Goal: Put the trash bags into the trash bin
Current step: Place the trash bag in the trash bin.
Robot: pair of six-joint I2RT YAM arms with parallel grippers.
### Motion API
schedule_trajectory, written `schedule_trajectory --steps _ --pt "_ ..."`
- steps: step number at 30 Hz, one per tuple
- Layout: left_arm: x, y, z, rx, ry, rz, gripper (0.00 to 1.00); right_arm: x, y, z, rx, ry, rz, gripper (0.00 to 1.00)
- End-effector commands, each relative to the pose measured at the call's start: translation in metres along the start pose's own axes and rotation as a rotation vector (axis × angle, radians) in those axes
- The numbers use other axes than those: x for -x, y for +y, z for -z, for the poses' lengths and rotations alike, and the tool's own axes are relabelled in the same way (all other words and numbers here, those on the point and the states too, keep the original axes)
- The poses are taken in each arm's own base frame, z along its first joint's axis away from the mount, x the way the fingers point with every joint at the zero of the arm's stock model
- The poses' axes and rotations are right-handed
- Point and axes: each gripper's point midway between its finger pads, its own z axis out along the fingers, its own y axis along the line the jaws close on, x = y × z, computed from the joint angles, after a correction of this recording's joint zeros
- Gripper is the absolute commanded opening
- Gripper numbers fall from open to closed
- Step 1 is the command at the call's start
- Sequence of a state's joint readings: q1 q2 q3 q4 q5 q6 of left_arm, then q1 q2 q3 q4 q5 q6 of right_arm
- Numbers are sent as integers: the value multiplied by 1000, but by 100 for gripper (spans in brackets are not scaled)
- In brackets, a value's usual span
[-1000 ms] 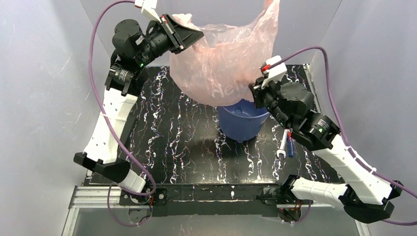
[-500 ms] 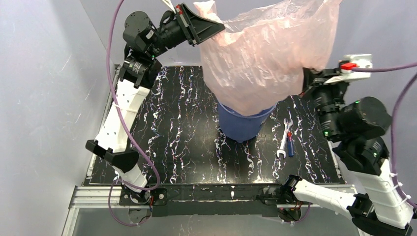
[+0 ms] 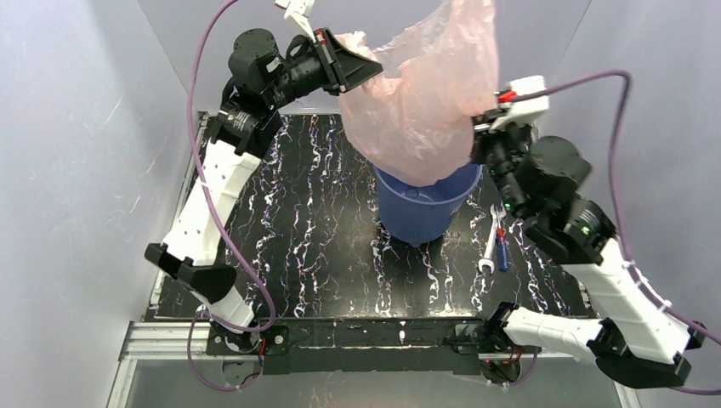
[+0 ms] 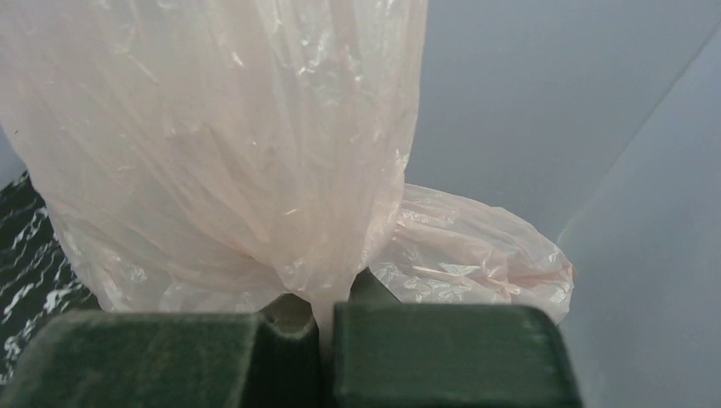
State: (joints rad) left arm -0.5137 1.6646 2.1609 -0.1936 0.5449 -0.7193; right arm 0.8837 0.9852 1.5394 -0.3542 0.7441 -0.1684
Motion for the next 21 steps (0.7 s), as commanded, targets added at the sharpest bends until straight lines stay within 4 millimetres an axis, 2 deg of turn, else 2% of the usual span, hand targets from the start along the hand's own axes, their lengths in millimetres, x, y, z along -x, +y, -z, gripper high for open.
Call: schedule_trajectory --steps 1,7,11,14,17,19,21 --pt "19 -6 47 104 -80 -124 0 -21 39 -10 130 49 -48 1" --pt "-7 19 68 215 -23 -128 0 -68 64 -2 214 180 -125 1" --pt "-4 15 78 231 -53 -151 0 -82 75 10 279 249 -163 1" --pt "5 5 82 218 -73 -167 0 -83 79 10 288 300 -167 4" --pt "6 3 82 218 -68 -165 0 -79 84 10 305 349 -160 19" --pt "5 7 85 243 -69 -159 0 -65 81 11 311 336 -155 30" --pt "1 15 89 283 -67 -151 0 -45 67 14 282 299 -149 42"
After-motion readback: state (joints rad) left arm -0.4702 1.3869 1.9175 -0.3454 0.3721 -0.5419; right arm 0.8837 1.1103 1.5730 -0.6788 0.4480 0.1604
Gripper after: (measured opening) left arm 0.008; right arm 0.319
